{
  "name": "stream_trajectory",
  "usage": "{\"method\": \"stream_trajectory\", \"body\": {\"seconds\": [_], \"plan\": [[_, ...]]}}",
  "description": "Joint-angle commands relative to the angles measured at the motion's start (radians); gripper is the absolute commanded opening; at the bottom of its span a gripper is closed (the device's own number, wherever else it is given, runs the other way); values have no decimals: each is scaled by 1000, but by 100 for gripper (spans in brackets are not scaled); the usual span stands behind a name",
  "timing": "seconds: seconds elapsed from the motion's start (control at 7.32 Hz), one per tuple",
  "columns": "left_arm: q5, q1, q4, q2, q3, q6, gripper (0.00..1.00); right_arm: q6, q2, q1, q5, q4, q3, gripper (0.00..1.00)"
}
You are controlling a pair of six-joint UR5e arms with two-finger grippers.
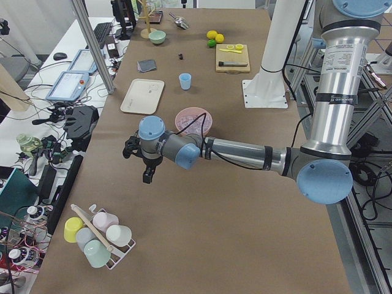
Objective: Put ice and cherries in cup
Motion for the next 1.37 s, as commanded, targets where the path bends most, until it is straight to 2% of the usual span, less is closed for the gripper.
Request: {"method": "stream_trajectory", "body": {"seconds": [0.0, 0.14, 0.27, 0.41, 0.55, 0.68, 0.96, 1.23], "plan": [[-1, -1, 7, 6, -7, 20, 98, 0, -6, 0, -1, 0, 2, 100], [-4, -3, -2, 12, -11, 20, 98, 2, -5, 0, -2, 0, 2, 100], [60, 2, -43, 11, -17, 25, 98, 5, 1, 0, -2, 0, 4, 100], [82, 14, -51, 9, -22, 28, 98, 2, 5, 0, -4, 0, 4, 100], [43, 32, -50, 5, -77, -16, 98, 12, 6, 0, 5, -1, 5, 100], [36, 94, -47, 2, -111, -65, 98, 14, 5, 0, 36, -1, 13, 100], [38, 217, 7, -38, -201, -182, 98, 14, 6, 0, 33, -1, 11, 100], [48, 378, 111, -119, -319, -476, 98, 15, 6, 0, 34, -1, 7, 100]]}}
